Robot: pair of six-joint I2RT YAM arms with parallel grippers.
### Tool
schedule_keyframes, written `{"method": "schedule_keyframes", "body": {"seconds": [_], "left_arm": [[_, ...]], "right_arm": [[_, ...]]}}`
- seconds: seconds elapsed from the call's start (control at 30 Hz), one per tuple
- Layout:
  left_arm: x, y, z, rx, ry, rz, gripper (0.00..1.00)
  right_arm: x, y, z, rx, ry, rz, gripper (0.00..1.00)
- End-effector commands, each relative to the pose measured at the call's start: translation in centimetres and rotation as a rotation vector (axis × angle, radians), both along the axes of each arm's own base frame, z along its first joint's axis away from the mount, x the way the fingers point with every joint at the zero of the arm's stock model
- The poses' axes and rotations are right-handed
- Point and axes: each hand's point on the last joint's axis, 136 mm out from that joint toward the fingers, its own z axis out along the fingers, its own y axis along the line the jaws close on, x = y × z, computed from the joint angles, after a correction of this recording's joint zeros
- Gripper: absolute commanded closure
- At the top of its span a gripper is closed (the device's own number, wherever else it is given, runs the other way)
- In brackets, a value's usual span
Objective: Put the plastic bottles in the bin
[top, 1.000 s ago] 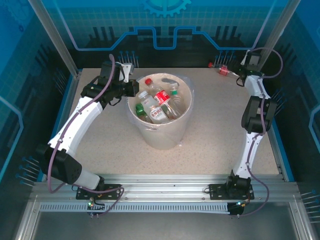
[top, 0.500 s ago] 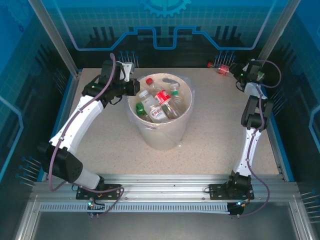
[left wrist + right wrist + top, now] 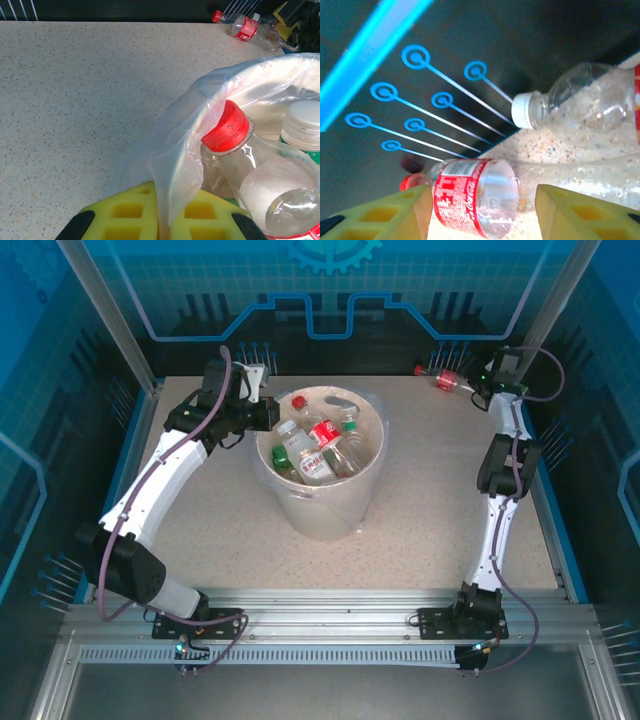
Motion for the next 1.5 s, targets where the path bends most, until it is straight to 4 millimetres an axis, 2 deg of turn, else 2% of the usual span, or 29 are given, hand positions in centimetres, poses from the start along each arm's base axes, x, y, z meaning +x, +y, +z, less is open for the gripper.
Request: {"method": "schedule_keyframes", "body": {"seconds": [0.0,0.27,0.43,0.47,0.5,0.6,0.7,0.77,0.83,0.97,1.03,1.27,1.47], "left_arm": [[-1.1,-0.8,-4.0,-0.044,0.18,-0.005,1.0],[-1.3,-0.8,-3.6,-0.053,0.171,-0.006,1.0],[-1.4,-0.7,-3.3,-0.054,0.164,-0.007,1.0],[-1.5,-0.7,-3.2,-0.054,0.161,-0.005,1.0],[-1.5,-0.7,-3.1,-0.055,0.158,-0.006,1.0],[-1.5,-0.7,-3.0,-0.059,0.156,-0.006,1.0],[-1.6,-0.7,-2.7,-0.065,0.152,-0.008,1.0],[-1.6,-0.7,-2.7,-0.064,0.147,-0.006,1.0],[-1.7,-0.6,-2.7,-0.057,0.146,-0.004,1.0],[-1.7,-0.5,-2.7,-0.05,0.143,-0.002,1.0],[-1.6,-0.4,-2.8,-0.048,0.145,-0.002,1.0],[-1.3,-0.5,-3.8,-0.038,0.167,0.002,1.0],[-1.0,-0.3,-4.2,-0.026,0.174,0.01,1.0]], "right_arm": [[-0.9,0.8,-2.5,-0.03,0.109,0.006,0.43],[-3.5,0.9,-3.5,-0.069,0.198,-0.005,0.43],[-7.0,2.1,-3.8,-0.054,0.213,0.007,0.43],[-8.0,2.7,-3.5,-0.047,0.202,0.021,0.44],[-9.0,3.3,-2.0,-0.052,0.168,0.036,0.44],[-11.5,4.9,0.3,-0.118,0.13,0.094,0.43],[-12.4,5.2,2.2,-0.234,0.161,0.143,0.39],[-12.2,4.6,2.8,-0.331,0.182,0.153,0.37],[-11.8,4.0,2.6,-0.437,0.225,0.174,0.32],[-10.0,1.5,1.3,-0.632,0.329,0.181,0.22],[-8.7,0.5,1.6,-0.643,0.332,0.176,0.22],[-4.2,-1.7,-0.4,-0.711,0.353,0.15,0.22],[-2.6,-2.2,-1.5,-0.665,0.298,0.117,0.22]]}}
